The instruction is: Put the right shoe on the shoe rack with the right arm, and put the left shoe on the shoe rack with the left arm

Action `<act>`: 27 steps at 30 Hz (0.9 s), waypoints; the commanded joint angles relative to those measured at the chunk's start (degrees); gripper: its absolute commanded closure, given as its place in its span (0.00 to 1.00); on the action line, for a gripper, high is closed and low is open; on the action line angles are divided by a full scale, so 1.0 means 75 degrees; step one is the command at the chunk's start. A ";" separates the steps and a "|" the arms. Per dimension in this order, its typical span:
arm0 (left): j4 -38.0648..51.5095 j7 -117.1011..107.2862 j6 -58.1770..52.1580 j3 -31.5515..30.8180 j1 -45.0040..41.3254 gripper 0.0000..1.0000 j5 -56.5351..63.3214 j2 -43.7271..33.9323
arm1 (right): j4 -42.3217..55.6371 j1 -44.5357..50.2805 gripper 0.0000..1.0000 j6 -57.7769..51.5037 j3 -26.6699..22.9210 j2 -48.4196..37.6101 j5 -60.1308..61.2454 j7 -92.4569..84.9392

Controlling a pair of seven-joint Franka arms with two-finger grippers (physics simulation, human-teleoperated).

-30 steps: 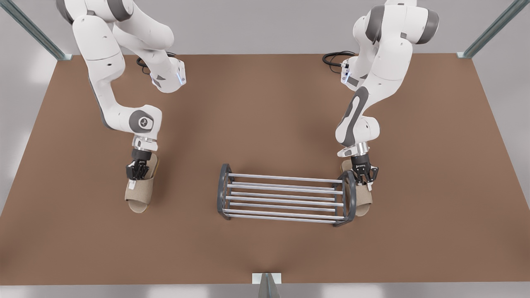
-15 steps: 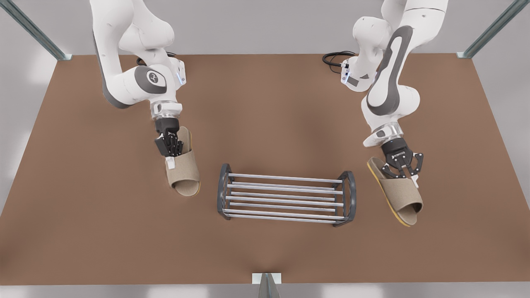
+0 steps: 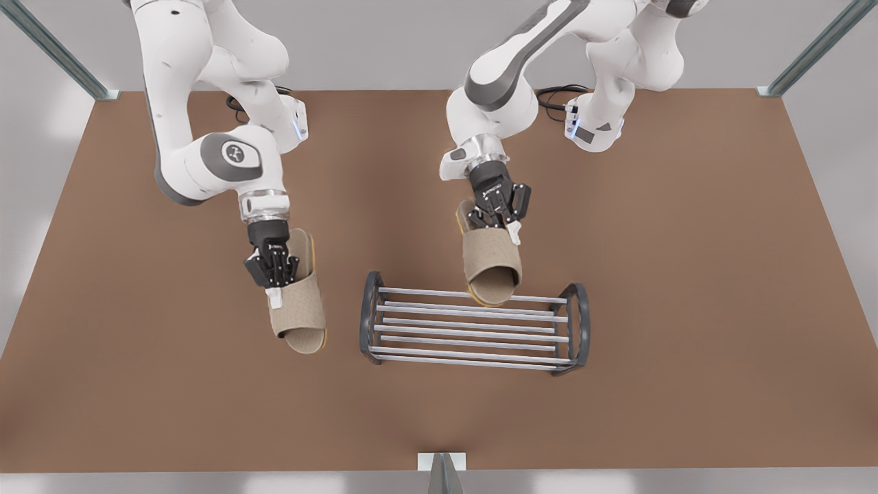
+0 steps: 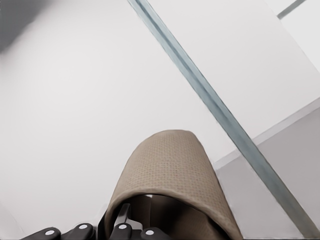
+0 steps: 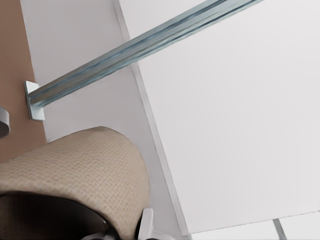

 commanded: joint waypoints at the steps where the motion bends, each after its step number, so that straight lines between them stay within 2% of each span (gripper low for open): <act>1: 0.0254 0.4333 -0.0635 0.0045 0.0368 0.77 -0.0175 0.0356 | 0.0071 0.0017 0.73 0.0041 -0.0083 0.0053 0.0005 -0.0031; 5: 0.1450 0.4369 -0.1045 0.0034 0.0368 0.77 -0.0468 0.1926 | 0.0083 0.0017 0.73 0.0041 -0.0165 0.0053 -0.0007 0.0004; 10: 0.1801 0.4369 -0.0987 0.0069 0.0462 0.75 -0.0445 0.2747 | 0.0060 0.0017 0.74 0.0053 -0.0166 0.0006 -0.0007 0.0028; 12: 0.1813 0.4404 -0.0987 0.0256 0.0485 0.69 -0.0398 0.2946 | 0.0048 0.0087 0.77 0.0053 -0.0165 -0.0041 0.0016 0.0051; 15: 0.1696 0.4404 -0.0963 0.0479 0.0497 0.68 -0.0398 0.3028 | 0.0083 0.0357 0.78 -0.0088 -0.0095 0.0006 0.0474 0.0028; 16: 0.1567 0.4380 -0.0963 0.0479 0.0485 0.64 -0.0398 0.2993 | 0.0142 0.0450 0.78 -0.0099 -0.0095 0.0053 0.0485 0.0028; 17: 0.1532 0.4380 -0.0975 0.0479 0.0485 0.18 -0.0421 0.2981 | 0.0224 0.0474 0.78 -0.0099 -0.0107 0.0146 0.0485 0.0028; 18: 0.1358 0.4345 -0.0987 0.0467 0.0485 0.00 -0.0491 0.2947 | 0.0376 0.0685 0.78 -0.0099 -0.0107 0.0263 0.0614 0.0028; 23: 0.1169 0.4287 -0.0975 0.0409 0.0427 0.00 -0.0761 0.3052 | 0.1208 0.1212 0.78 -0.0111 -0.0154 0.1084 0.0942 0.0016; 27: 0.0162 0.4263 -0.0975 0.0397 0.0427 0.00 -0.0761 0.2549 | 0.1220 0.1681 0.78 -0.0556 -0.0294 0.1189 0.1094 0.0016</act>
